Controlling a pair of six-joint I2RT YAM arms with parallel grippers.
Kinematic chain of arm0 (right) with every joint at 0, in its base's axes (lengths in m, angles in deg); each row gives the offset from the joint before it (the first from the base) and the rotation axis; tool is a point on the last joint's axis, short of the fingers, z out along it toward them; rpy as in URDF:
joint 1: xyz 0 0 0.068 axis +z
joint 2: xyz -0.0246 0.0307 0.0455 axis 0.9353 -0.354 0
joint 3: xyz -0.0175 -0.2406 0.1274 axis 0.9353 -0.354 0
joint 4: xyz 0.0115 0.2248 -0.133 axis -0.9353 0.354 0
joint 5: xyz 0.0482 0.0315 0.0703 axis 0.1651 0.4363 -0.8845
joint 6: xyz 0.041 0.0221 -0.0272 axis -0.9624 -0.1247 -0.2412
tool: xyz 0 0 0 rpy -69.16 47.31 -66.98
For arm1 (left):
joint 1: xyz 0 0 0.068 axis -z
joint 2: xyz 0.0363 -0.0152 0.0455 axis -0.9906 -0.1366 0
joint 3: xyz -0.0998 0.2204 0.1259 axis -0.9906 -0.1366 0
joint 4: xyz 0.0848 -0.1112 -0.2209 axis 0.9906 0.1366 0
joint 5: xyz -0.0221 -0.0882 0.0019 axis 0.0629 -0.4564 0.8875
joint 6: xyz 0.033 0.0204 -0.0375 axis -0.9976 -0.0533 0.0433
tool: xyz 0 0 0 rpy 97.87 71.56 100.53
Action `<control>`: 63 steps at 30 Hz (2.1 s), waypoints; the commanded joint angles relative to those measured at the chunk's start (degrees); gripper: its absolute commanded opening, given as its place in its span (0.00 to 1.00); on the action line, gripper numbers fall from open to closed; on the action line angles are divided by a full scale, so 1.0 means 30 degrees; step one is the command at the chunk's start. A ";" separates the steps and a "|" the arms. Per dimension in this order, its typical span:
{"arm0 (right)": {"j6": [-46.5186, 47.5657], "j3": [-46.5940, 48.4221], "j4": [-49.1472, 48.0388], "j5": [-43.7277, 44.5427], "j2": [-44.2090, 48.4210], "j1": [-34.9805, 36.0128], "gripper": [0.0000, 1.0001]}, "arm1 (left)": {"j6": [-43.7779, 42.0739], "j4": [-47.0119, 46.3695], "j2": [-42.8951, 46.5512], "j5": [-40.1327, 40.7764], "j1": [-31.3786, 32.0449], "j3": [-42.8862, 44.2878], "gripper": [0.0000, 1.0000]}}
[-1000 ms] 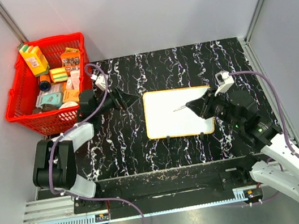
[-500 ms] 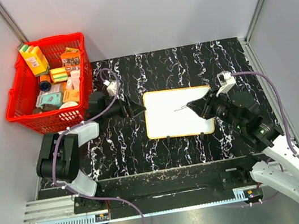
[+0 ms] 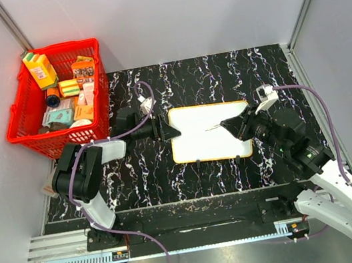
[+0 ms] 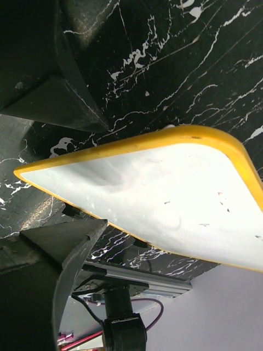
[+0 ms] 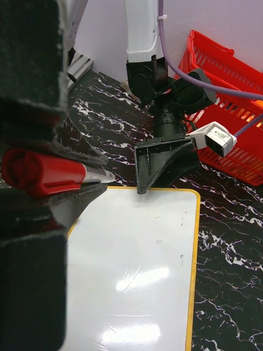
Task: Write a sentence on the whiteboard
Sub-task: Hold the whiteboard on the whiteboard stand.
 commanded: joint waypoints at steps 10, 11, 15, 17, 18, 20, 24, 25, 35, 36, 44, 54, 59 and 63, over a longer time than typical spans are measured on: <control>0.0292 -0.0244 -0.0634 0.0551 0.0156 0.0074 0.00 | 0.0064 -0.2115 0.0931 -0.1264 0.0762 -0.0940 0.48; 0.0292 -0.0273 -0.0605 0.0551 0.0127 0.0074 0.00 | -0.0053 -0.1940 0.1019 -0.1264 0.0850 -0.0970 0.43; 0.0321 -0.0303 -0.0692 0.0581 0.0069 0.0074 0.00 | -0.0259 -0.1734 0.1401 -0.1235 0.1085 -0.1380 0.36; 0.0321 -0.0361 -0.0780 0.0581 0.0010 0.0074 0.00 | -0.0289 -0.1733 0.1547 -0.1323 0.1114 -0.1643 0.33; 0.0321 -0.0361 -0.0838 0.0523 -0.0049 0.0074 0.00 | -0.0289 -0.1733 0.1577 -0.1323 0.1144 -0.1702 0.32; 0.0321 -0.0420 -0.0926 0.0464 -0.0079 0.0045 0.00 | -0.0318 -0.1792 0.1606 -0.1410 0.1173 -0.1820 0.31; 0.0351 -0.0508 -0.1102 0.0434 -0.0254 0.0045 0.00 | -0.0318 -0.1967 0.1781 -0.1265 0.1144 -0.2053 0.42; 0.0380 -0.0479 -0.1103 0.0434 -0.0254 0.0074 0.00 | -0.0318 -0.2084 0.2130 -0.1177 0.1173 -0.2373 0.55; 0.0643 -0.0566 -0.1102 0.0610 -0.0254 0.0045 0.00 | -0.0378 -0.2552 0.4476 0.1020 0.0473 -0.4250 0.86; 0.0701 -0.0566 -0.1074 0.0610 -0.0254 0.0074 0.00 | -0.0173 -0.2873 0.4622 0.1340 0.0325 -0.4426 0.87; 0.0878 -0.0421 -0.1396 0.0523 -0.1132 0.0074 0.00 | 0.0385 -0.3695 0.4215 0.0642 -0.0203 -0.4400 0.81; 0.1463 -0.0039 -0.1541 0.0639 -0.1806 0.0074 0.00 | 0.0970 -0.4574 0.2223 -0.0852 -0.0145 -0.2614 0.70; 0.1464 -0.0039 -0.1660 0.0522 -0.1895 0.0074 0.00 | 0.0854 -0.4575 0.1607 -0.1030 0.0176 -0.2026 0.68; 0.1434 -0.0156 -0.1689 0.0610 -0.1895 0.0045 0.00 | 0.0824 -0.4808 0.1080 -0.1380 0.0440 -0.1732 0.60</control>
